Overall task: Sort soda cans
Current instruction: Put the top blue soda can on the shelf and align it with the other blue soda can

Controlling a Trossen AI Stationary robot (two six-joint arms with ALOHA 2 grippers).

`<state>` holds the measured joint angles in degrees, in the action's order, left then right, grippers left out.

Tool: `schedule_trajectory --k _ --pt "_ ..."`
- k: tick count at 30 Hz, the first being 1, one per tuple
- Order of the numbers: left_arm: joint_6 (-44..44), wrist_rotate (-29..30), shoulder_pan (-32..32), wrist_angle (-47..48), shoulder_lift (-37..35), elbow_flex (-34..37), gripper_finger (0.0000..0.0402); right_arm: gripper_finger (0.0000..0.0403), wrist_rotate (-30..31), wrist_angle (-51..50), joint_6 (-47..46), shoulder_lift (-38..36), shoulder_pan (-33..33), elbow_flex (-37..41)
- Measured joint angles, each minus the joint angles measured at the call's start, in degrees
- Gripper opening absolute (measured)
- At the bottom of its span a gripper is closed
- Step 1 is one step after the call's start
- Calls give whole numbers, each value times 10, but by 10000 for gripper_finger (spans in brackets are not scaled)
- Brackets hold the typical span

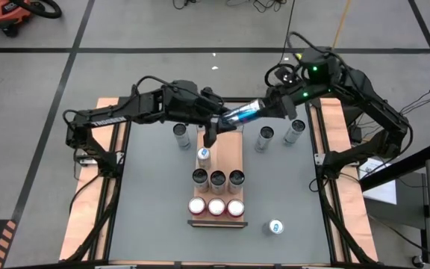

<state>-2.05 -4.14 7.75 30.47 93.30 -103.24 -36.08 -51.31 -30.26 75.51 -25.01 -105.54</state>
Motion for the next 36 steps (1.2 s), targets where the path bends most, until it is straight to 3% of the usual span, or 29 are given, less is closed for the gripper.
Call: schedule_trajectory --k 6,13,22,36 --pt "-98 -98 1 -20 -6 2 223 334 -22 82 90 -7 0 0" --pt "-294 -243 5 -154 -7 2 222 338 -132 267 26 -5 -5 0" --pt "-409 -261 2 -335 -8 1 222 338 -137 422 22 -6 1 0" --pt "-458 -258 -20 -487 17 1 222 338 -150 590 35 41 60 0"
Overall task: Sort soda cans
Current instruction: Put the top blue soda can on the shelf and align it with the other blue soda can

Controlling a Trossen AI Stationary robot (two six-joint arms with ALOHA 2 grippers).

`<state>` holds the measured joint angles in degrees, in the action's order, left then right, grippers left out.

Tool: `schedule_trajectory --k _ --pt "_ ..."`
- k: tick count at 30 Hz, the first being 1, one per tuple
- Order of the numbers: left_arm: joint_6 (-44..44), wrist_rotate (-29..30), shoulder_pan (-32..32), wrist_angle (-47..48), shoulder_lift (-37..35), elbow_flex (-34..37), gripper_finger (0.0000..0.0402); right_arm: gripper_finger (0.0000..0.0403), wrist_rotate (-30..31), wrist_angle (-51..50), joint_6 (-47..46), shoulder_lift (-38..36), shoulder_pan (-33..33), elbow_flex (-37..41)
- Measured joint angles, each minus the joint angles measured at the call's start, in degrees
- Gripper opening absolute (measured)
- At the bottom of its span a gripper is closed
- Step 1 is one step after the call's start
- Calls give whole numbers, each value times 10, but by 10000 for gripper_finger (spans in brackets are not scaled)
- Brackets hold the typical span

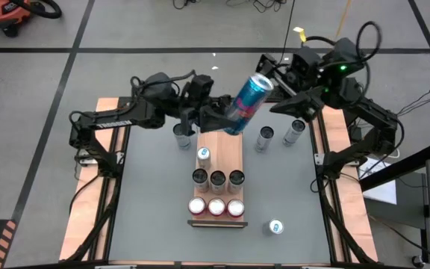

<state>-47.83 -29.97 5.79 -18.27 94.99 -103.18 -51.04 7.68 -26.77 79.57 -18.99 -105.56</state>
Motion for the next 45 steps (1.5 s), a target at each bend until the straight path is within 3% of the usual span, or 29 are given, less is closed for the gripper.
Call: schedule_trajectory --k 6,11,22,26,30,38,45 --pt "-15 2 -10 -5 29 1 222 338 -4 49 -14 24 16 1" --pt "-13 1 -18 -37 36 1 222 322 -49 58 -31 28 19 0" --pt "-14 -4 -19 -48 39 1 222 210 -73 58 -40 25 18 1" --pt "-14 6 -18 -48 39 1 226 192 -73 58 -41 25 18 1" --pt "-14 39 -18 -50 39 1 255 195 -74 62 -59 25 14 1" --pt "-4 90 -7 -50 39 0 351 193 -77 53 -117 9 -19 1" --pt "94 185 3 -39 22 0 385 193 -83 38 -129 -12 -42 1"
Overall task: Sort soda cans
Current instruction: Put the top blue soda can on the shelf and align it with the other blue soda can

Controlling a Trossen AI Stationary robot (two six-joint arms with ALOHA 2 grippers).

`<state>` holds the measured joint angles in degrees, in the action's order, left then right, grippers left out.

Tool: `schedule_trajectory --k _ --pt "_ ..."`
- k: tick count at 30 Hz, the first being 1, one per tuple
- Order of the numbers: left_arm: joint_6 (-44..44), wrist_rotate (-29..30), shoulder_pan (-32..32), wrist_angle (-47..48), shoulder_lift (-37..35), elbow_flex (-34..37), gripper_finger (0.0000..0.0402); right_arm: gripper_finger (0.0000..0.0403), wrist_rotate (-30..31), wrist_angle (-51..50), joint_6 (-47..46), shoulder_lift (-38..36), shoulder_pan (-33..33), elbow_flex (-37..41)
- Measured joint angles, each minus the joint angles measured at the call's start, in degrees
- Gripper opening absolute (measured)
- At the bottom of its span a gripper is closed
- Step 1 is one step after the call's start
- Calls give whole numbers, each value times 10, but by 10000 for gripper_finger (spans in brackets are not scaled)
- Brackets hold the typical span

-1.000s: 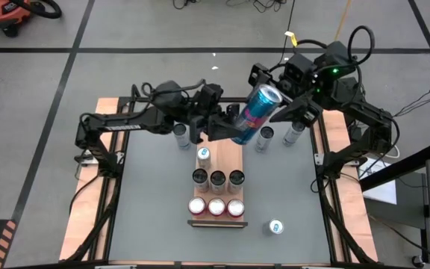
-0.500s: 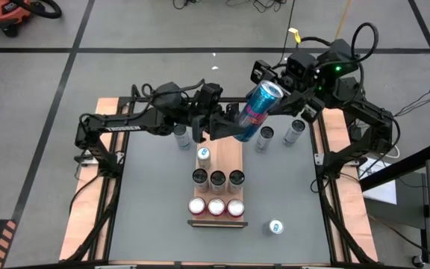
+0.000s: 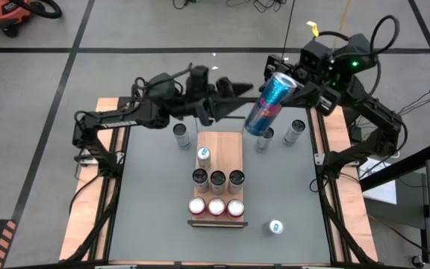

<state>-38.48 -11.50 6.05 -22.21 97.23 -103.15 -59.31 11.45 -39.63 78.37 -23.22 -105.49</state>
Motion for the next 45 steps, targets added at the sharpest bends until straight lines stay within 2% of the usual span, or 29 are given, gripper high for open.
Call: schedule_trajectory --k 5,10,15,18,23,30,35,41,45 --pt "130 74 -6 24 -26 0 387 192 18 -42 8 -11 -16 0" --pt "240 129 -36 67 -39 0 387 192 100 -140 70 -27 -29 0" --pt "307 277 -63 165 -44 0 387 192 220 -221 116 -28 -31 0" --pt "342 328 -77 181 -44 0 387 192 279 -260 133 -29 -31 0" --pt "367 422 -85 203 -45 0 387 192 312 -285 144 -26 -30 0" --pt "375 432 -80 246 -45 0 387 192 368 -297 140 -26 -26 0" --pt "375 450 -72 277 -45 0 386 192 384 -300 140 -25 -26 0" --pt "373 433 -56 279 -45 0 386 192 383 -304 133 -13 -25 -1" --pt "369 397 -43 280 -45 0 386 192 383 -299 133 -6 -16 -1"
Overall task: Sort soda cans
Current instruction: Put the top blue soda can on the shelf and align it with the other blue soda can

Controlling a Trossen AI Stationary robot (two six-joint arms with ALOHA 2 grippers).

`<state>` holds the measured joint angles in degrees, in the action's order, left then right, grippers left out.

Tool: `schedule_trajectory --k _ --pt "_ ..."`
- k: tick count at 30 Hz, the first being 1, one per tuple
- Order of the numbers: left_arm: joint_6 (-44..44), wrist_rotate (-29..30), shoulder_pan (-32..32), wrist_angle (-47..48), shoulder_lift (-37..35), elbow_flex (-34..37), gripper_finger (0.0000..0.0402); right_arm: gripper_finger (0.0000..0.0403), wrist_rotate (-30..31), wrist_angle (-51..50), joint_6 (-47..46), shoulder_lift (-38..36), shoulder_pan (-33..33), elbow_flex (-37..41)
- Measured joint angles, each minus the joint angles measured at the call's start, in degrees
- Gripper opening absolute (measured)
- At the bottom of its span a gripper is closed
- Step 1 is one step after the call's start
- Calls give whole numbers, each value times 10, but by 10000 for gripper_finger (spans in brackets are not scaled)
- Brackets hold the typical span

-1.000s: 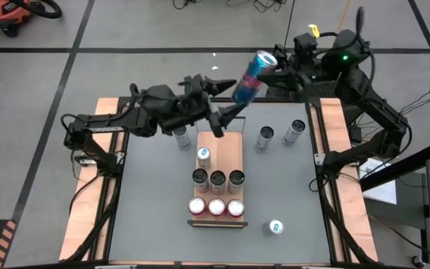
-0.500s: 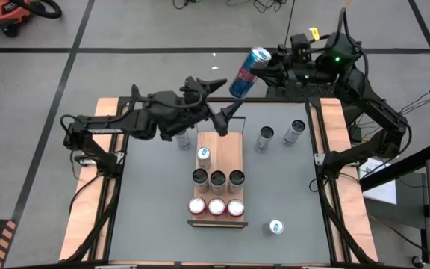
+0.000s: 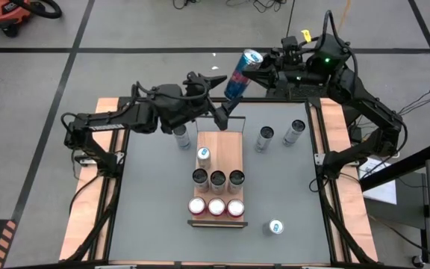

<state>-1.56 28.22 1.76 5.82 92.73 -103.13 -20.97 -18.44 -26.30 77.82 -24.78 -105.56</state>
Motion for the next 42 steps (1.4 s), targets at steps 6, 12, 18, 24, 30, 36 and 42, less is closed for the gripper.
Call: schedule_trajectory --k 6,12,18,24,30,36,42 --pt "-53 -15 13 70 1 0 374 192 1 3 0 8 9 0" --pt "-61 -14 12 76 1 0 328 192 2 5 -2 10 9 0" --pt "-72 -14 12 76 1 0 297 192 3 3 -2 12 9 0" --pt "-72 -14 12 76 1 0 285 192 3 2 1 12 9 1" --pt "-71 2 10 70 1 0 291 192 3 2 5 12 9 0" --pt "-48 16 7 48 1 0 336 192 2 2 6 12 9 0" --pt "-50 11 7 52 1 0 342 192 1 0 7 12 9 0"
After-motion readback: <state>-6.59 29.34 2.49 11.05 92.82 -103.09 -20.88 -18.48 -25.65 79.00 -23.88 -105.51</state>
